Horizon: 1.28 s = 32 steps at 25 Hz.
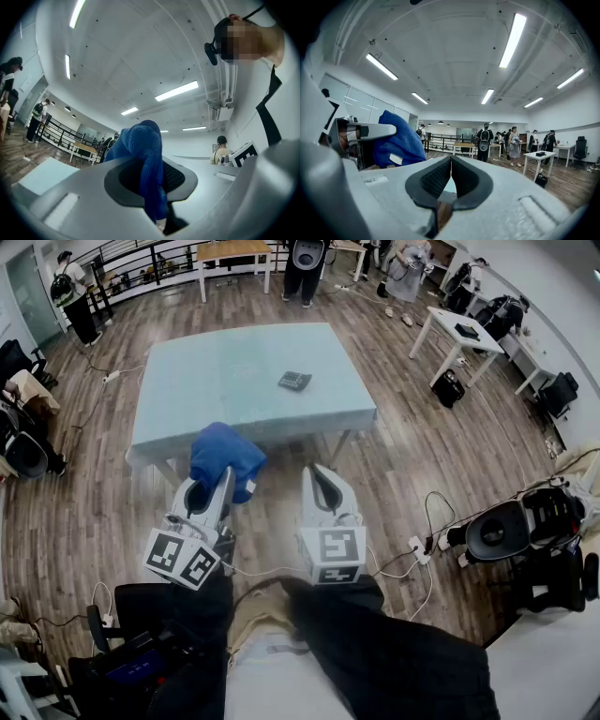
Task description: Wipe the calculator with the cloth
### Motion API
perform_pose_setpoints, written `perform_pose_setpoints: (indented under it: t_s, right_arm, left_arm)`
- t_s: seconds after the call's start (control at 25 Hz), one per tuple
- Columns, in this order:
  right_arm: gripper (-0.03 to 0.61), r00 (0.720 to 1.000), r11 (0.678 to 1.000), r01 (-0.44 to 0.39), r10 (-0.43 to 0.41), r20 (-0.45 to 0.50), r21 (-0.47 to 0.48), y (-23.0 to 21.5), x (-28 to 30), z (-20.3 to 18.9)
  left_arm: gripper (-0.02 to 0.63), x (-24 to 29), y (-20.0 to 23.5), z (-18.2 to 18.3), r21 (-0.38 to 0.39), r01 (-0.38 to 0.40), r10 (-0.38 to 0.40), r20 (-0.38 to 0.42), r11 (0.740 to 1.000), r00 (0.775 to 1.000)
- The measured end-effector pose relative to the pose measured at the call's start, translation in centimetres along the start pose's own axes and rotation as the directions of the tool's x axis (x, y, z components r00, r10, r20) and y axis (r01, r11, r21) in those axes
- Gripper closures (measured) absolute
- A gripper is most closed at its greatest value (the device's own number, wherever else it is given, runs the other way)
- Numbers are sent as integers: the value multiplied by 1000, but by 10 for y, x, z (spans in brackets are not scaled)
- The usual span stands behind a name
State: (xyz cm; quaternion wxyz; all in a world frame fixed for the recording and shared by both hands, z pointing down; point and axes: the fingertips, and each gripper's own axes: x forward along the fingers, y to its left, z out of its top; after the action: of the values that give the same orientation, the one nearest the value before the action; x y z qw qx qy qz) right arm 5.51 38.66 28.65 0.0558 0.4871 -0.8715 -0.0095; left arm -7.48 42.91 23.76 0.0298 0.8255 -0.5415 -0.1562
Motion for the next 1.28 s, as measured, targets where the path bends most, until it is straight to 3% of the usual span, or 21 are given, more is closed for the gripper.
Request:
perform_pose_setpoints:
  t_s: [0.56,0.88,1.28]
  right_arm:
    - [583,999,1000,9,-10,49,13,-13,-4,5]
    - [581,995,996,-92,91,-43,-2,-10,-7,-27]
    - [581,982,984,-176,176,-72,14,-31,-29,-54]
  left_arm:
    - [552,12,-9,-10,8,10,-9,-35,1000,999]
    - [554,25,-22,-25,7,21,-20,-67,1000,998]
    - [552,40,-42,-59,-13,-11,10,-125,1000,992]
